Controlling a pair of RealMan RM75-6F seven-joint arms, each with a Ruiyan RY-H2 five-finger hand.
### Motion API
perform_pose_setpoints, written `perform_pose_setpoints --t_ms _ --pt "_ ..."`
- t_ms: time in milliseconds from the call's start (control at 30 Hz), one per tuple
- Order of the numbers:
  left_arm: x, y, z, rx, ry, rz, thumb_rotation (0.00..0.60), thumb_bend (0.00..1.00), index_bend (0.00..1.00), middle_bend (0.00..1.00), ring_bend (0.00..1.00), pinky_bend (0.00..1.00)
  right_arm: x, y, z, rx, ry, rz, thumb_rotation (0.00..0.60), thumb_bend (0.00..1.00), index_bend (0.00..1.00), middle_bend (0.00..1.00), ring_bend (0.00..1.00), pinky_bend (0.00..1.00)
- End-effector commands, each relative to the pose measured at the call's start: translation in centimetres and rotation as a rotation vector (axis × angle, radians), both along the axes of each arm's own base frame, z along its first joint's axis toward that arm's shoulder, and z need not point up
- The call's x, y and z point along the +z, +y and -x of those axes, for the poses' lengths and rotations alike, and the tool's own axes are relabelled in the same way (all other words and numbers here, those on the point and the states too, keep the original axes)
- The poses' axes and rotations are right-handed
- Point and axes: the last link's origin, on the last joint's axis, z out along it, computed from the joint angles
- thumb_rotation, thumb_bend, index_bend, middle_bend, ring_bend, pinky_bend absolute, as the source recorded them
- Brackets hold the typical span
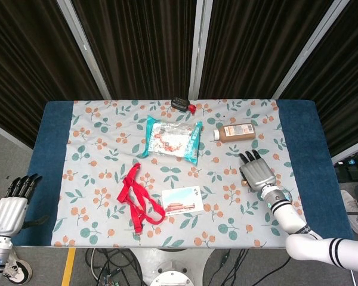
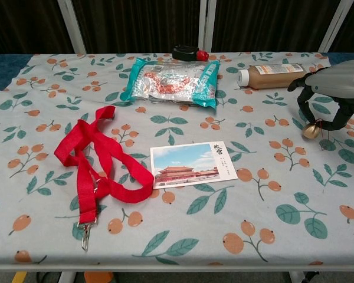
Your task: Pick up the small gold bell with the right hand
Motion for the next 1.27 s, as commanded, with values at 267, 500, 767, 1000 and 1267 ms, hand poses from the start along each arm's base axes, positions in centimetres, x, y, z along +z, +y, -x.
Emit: perform_pose_setpoints --t_ms 267,500,767,1000,1267 --pt "0.0 0.0 0.1 0.001 -0.001 -0.002 0.6 0.01 0.07 0.03 0.0 0.04 -0.2 0.0 0.1 0.008 0.019 -0.004 0.6 0.23 0.68 0.08 0.0 0.0" --pt "0.1 -0.1 0.0 0.0 -0.001 -0.003 0.6 0.0 0.07 0.03 0.0 0.04 -0.1 0.0 0.1 0.006 0.028 -0.007 0.6 0.18 0.6 0.06 0.0 0.0" --pt "0.3 -0.1 0.0 -0.001 -0.003 -0.009 0.6 0.01 0.07 0.03 0.0 0.04 3.1 0.6 -1.1 0.05 -0.081 0.077 0.6 0.11 0.04 0.0 0.0 0.0" --pt "0.5 0.0 -0.5 -0.014 -0.005 -0.022 0.6 0.01 0.07 0.03 0.0 0.04 9.2 5.6 1.4 0.1 -0.148 0.261 0.6 0.09 0.0 0.0 0.0 0.0" --pt "0.9 0.4 -1.4 -0.044 0.012 -0.025 0.6 0.01 0.07 0.03 0.0 0.04 11.1 15.3 10.5 -0.013 -0.204 0.522 0.6 0.06 0.0 0.0 0.0 0.0"
